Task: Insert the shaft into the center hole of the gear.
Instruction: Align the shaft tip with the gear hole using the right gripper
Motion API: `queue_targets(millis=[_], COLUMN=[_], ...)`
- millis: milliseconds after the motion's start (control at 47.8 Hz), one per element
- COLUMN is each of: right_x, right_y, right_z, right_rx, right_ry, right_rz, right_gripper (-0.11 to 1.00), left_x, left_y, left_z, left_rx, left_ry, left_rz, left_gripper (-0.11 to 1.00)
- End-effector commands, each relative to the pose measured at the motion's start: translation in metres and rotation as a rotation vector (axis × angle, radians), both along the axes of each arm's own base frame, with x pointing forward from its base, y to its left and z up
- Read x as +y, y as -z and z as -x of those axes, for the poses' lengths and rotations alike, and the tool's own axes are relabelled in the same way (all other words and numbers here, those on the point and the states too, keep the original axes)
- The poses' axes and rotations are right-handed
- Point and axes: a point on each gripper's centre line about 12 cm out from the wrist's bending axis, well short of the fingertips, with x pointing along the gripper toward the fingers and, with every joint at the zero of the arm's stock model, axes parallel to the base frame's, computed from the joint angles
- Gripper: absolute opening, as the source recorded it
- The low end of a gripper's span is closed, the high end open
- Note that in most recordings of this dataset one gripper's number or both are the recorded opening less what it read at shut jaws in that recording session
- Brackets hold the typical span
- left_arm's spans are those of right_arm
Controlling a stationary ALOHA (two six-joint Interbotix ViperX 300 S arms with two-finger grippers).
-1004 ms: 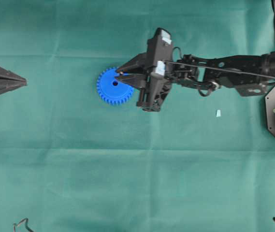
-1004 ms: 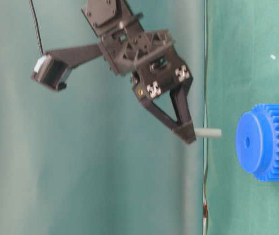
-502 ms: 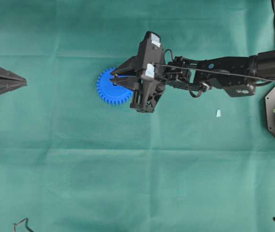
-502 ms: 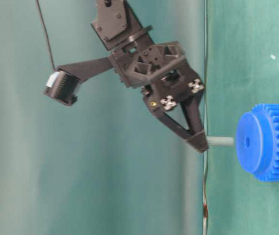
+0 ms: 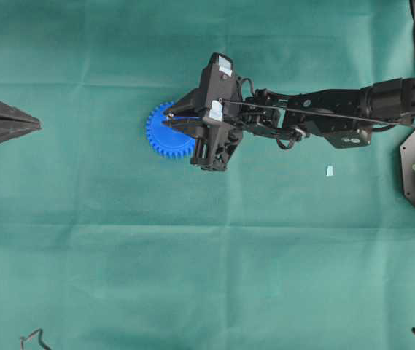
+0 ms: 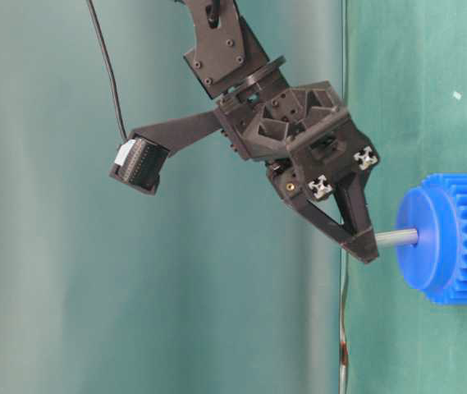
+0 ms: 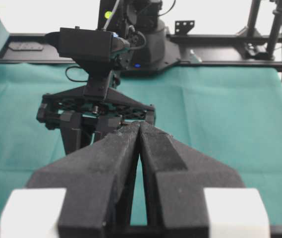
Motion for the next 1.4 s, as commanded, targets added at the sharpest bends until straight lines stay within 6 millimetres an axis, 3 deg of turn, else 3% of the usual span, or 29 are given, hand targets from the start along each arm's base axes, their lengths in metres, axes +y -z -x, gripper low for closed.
queue_targets(millis=[0, 230, 899, 1380], right_x=[0.0, -0.002, -0.006, -0.01], right_y=[-0.011, -0.024, -0.031, -0.013], right_z=[-0.005, -0.005, -0.008, -0.008], right_rx=[-0.035, -0.07, -0.139, -0.121], right_ry=[-0.002, 0.001, 0.009, 0.024], right_rz=[0.006, 0.016, 0.058, 0.06], right_gripper=[0.19, 0.19, 0.19, 0.19], left_x=[0.0, 0.0, 0.0, 0.0], left_y=[-0.008, -0.009, -0.008, -0.008], left_z=[-0.002, -0.002, -0.002, -0.002], left_rx=[-0.018, -0.02, -0.012, -0.012], left_ry=[0.001, 0.002, 0.002, 0.002], left_rz=[-0.003, -0.001, -0.003, -0.003], left_gripper=[0.0, 0.0, 0.0, 0.0])
